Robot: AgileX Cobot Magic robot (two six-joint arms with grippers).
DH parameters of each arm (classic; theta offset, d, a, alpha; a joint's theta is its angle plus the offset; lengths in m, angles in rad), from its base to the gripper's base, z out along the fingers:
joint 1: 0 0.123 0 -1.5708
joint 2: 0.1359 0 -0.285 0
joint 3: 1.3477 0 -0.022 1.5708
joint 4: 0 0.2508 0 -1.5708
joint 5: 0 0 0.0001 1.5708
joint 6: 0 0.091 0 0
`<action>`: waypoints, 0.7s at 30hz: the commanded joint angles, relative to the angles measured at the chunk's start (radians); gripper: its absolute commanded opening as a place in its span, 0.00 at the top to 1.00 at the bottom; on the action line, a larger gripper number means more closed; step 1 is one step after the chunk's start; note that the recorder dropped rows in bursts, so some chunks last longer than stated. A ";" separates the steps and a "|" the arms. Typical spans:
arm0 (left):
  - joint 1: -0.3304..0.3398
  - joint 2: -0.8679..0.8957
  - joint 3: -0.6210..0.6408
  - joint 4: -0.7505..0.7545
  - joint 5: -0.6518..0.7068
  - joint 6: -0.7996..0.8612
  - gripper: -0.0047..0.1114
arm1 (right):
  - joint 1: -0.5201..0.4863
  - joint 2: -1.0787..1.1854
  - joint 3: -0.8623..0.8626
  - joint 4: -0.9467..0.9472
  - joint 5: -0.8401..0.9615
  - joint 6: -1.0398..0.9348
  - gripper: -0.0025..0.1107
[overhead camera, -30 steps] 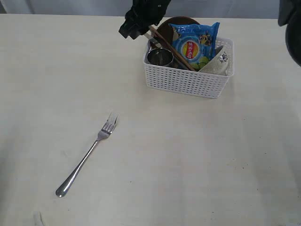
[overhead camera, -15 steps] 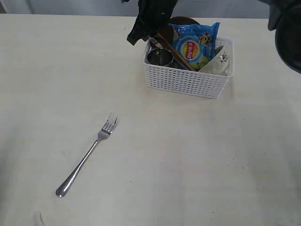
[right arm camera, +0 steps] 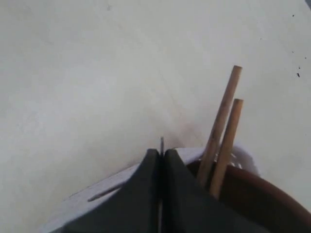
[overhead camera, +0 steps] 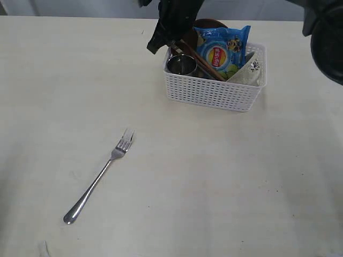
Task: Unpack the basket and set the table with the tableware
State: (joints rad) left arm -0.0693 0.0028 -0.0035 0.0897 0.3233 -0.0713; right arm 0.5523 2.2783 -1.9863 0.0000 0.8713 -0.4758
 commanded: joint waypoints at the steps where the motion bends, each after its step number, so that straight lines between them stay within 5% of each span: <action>1: 0.002 -0.003 0.003 -0.008 -0.001 0.001 0.96 | -0.001 -0.021 0.000 -0.009 0.016 -0.031 0.98; 21: 0.002 -0.003 0.003 -0.008 -0.001 -0.005 0.96 | -0.001 -0.178 0.000 -0.028 -0.001 -0.044 0.98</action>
State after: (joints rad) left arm -0.0693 0.0028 -0.0035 0.0897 0.3233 -0.0713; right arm 0.5523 2.1348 -1.9863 -0.0080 0.8837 -0.5031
